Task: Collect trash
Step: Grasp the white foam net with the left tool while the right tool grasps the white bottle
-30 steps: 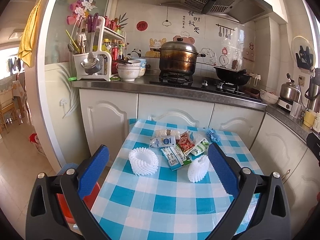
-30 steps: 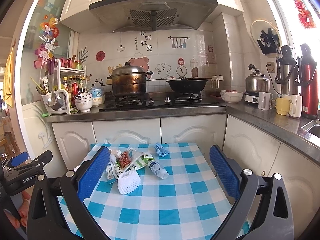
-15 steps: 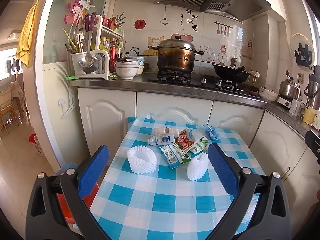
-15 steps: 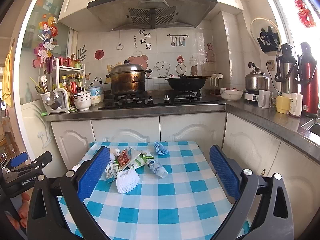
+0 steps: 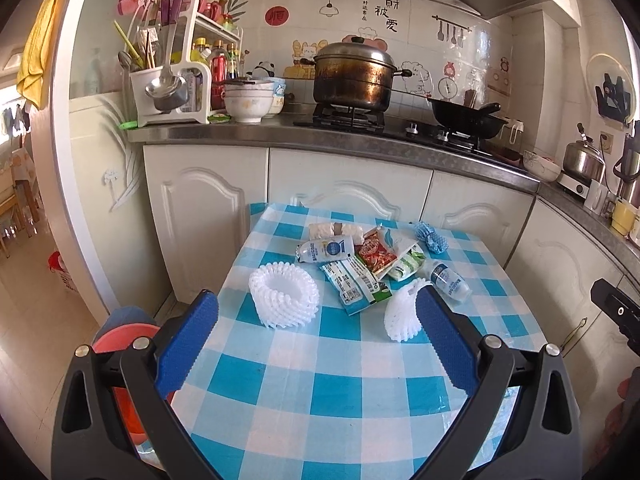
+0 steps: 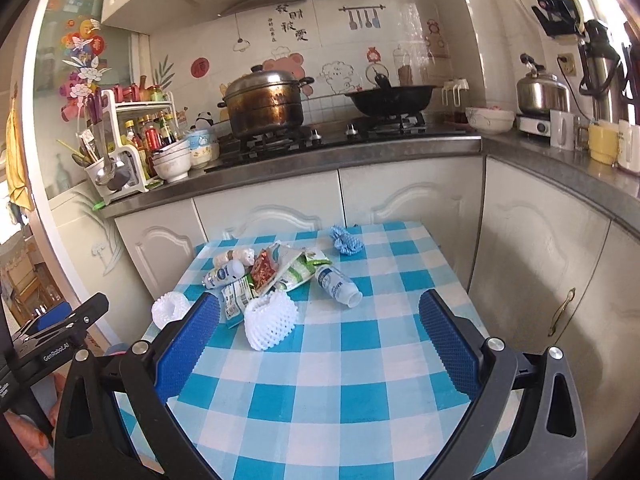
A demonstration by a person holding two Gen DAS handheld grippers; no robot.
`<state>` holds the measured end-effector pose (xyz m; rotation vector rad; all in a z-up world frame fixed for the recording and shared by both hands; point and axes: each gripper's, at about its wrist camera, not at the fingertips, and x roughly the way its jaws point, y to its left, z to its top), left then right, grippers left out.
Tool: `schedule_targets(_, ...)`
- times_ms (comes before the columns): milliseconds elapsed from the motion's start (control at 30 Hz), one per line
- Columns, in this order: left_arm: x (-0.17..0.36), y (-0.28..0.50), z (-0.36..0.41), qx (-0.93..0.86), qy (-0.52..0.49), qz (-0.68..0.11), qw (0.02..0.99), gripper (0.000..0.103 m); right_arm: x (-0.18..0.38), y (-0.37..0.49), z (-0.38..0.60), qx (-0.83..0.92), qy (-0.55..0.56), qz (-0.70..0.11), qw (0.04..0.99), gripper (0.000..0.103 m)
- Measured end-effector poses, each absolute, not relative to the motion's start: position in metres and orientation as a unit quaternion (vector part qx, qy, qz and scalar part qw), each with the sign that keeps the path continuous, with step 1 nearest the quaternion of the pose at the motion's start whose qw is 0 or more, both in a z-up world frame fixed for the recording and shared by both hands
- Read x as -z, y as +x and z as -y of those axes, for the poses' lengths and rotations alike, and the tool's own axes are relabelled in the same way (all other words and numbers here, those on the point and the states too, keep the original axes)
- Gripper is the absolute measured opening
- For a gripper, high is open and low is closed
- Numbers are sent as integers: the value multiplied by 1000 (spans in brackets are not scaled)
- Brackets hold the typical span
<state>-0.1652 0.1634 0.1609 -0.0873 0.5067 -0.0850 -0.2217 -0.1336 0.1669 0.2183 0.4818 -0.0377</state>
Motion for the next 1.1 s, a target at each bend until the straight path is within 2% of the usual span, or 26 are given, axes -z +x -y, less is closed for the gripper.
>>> schedule_targets(300, -113, -111, -195, 76, -97, -303, 945, 99, -120, -182, 154, -15, 133, -287, 949, 98)
schedule_targets(533, -80, -58, -199, 78, -125, -349, 926, 99, -108, -139, 169, -43, 161, -312, 935, 98)
schedule_targets(700, -61, -31, -190, 64, -120, -370, 919, 99, -90, -109, 165, -76, 196, -337, 918, 98)
schedule_targets(900, -47, -13, -184, 49, -97, -379, 919, 99, -73, -80, 132, -122, 175, -358, 909, 98)
schedule_targets(1100, -38, -1, -188, 35, -101, -386, 916, 99, -67, -38, 147, -85, 161, -368, 912, 98)
